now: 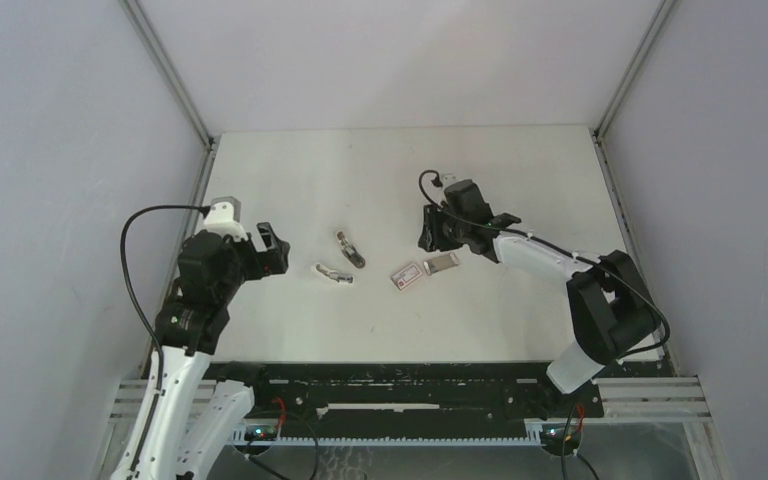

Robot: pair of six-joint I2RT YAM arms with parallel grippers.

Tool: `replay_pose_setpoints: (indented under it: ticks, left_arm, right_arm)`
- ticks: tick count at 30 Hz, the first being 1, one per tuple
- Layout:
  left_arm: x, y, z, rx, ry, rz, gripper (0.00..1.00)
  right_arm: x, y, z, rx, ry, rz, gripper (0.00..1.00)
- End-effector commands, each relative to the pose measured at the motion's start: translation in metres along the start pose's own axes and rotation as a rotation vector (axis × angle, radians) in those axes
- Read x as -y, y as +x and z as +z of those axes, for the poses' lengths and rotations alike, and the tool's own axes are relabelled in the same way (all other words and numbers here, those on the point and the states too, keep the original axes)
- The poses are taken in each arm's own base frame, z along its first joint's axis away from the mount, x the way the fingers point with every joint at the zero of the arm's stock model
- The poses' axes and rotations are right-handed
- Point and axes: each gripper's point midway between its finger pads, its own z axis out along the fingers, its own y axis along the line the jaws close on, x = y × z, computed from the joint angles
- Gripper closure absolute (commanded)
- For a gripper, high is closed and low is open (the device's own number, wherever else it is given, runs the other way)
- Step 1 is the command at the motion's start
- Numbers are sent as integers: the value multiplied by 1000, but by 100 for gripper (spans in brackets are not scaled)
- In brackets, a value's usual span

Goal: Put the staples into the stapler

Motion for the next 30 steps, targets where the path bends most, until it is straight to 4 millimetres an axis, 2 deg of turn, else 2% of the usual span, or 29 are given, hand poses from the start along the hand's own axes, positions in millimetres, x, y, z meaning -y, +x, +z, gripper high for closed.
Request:
replay_pose_setpoints:
  ticks: [1,6,12,27,30]
  left_arm:
    - [4,-33,0,91,2,-19,4]
    - [-3,-25,1,79,-28,-10,4]
    - [-5,-27,0,87,-41,-8,4]
    - [-5,-27,0,89,-39,-3,4]
    - [-5,-28,-1,92,-40,0,5]
  right_arm:
    - [35,29,8,-85,138,-72,62]
    - [40,39,19,-117,158,-77,66]
    - [52,52,26,-157,202,-84,70]
    - [51,64,40,-194,219,-80,76]
    - [52,67,41,-203,233,-79,80]
